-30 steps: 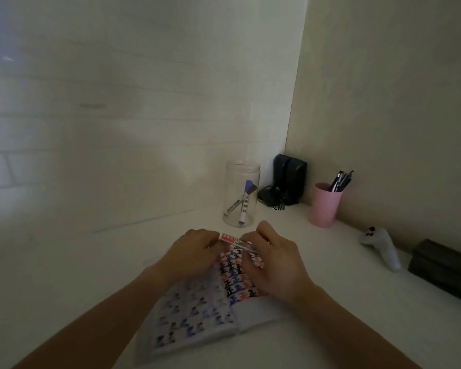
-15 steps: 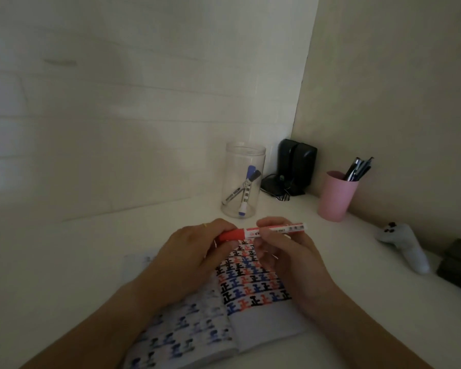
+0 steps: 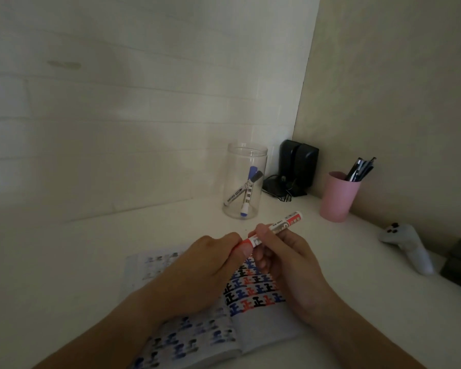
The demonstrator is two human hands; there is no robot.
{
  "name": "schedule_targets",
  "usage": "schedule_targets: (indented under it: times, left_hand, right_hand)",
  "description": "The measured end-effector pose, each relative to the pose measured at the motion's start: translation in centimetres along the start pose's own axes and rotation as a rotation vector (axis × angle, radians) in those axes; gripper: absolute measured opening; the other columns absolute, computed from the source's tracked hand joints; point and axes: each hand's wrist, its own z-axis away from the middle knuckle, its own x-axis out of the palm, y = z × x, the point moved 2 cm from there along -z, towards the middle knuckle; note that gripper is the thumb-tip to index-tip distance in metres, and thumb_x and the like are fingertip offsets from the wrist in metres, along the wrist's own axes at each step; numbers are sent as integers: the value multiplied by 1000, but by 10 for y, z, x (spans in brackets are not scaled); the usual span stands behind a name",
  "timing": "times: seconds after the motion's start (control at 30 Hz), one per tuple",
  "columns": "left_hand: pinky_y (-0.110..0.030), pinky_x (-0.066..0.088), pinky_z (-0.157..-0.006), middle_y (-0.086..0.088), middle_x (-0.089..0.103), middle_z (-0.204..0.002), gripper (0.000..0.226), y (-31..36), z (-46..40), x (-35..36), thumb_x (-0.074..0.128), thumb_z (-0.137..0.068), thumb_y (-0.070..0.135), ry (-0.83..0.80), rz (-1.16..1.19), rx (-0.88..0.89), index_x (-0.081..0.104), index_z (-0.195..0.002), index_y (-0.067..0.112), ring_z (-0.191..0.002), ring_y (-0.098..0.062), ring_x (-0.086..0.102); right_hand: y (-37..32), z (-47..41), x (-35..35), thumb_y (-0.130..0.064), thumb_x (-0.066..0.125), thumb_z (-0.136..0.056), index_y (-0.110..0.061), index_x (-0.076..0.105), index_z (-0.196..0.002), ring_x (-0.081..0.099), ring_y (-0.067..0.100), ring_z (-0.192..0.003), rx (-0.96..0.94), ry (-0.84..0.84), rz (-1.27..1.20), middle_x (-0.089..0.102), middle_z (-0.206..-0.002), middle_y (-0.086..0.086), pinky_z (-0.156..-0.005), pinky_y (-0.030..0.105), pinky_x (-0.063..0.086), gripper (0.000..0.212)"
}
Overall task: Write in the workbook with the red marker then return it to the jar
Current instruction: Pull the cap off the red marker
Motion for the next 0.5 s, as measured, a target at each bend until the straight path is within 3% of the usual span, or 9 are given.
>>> schedule_targets:
  times: [0.13,0.3,0.37,0.43,0.5]
  left_hand:
    - [-17,26,-40,8,32,-50,49,9,1,5,34,-107,37,-103,556,-258,35,-60,21,-40,-6,24]
    - [-22,8,-41,5,24,-47,47,12,-1,6,43,-97,49,-185,853,-398,41,-58,24,-39,-11,11]
    - [-24,11,-41,5,26,-47,47,14,-2,4,41,-101,46,-140,730,-359,41,-59,24,-39,-12,13]
    - [-25,28,-38,5,42,-47,40,10,0,-1,38,-107,33,-54,184,-108,44,-69,23,-41,-9,26]
    - [-31,50,-48,-1,59,-64,20,15,2,-6,38,-106,25,18,-315,56,50,-90,21,-48,-11,38]
  right_hand:
    - [-4,0,2,-20,56,-98,-11,69,-65,46,17,-54,10,-22,-73,54,-57,8,-55,28,40,36]
    - [-8,0,0,-20,54,-100,-13,69,-66,44,14,-54,18,-48,-106,51,-58,6,-56,28,38,38]
    - [-7,1,1,-20,54,-101,-13,69,-67,44,14,-53,7,-43,-89,50,-57,5,-55,26,38,37]
    - [-3,-1,2,-20,55,-100,-9,69,-72,43,13,-50,11,10,-65,49,-55,4,-51,24,37,33]
    - [3,-10,-10,-22,57,-99,-9,64,-70,37,12,-48,46,162,-119,45,-53,1,-46,23,33,33]
